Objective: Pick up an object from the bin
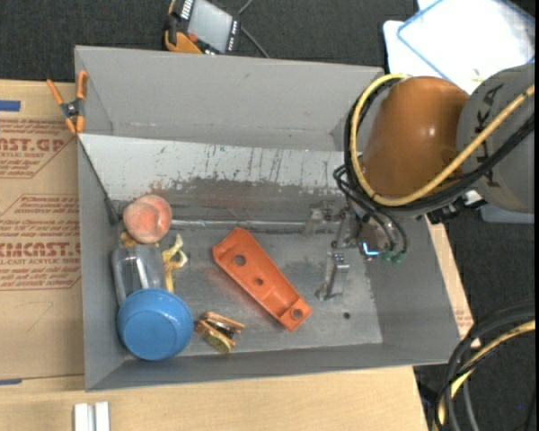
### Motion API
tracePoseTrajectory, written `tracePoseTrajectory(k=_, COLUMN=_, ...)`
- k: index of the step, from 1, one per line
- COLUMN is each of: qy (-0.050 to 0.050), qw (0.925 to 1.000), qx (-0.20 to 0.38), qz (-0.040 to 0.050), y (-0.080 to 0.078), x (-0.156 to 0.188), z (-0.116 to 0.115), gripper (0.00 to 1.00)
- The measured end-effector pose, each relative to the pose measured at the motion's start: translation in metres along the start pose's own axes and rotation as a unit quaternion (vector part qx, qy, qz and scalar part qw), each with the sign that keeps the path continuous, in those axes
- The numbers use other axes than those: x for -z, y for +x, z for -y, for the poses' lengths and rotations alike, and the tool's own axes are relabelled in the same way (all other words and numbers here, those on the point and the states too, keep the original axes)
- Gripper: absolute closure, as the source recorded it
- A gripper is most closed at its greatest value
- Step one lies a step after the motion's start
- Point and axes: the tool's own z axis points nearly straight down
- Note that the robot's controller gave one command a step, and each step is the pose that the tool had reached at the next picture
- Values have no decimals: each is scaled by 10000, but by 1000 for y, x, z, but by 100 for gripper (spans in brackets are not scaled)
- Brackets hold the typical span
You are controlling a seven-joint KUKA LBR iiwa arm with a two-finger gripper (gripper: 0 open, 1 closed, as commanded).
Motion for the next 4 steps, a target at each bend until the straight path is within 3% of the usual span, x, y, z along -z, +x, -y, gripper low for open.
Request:
tracePoseTrajectory(k=1, qy=1, qw=10000, qx=-3, qz=41, y=-2, x=5, z=0, gripper=0)
tracePoseTrajectory(k=2, qy=-11, qw=9921, qx=-1253, qz=32, y=22, x=-97, z=-8, gripper=0)
tracePoseTrajectory(k=3, qy=-21, qw=9882, qx=-1529, qz=69, y=35, x=-71, z=-21, gripper=0)
tracePoseTrajectory(k=4, qy=-9, qw=9731, qx=-2304, qz=-10, y=48, x=-102, z=-41, gripper=0)
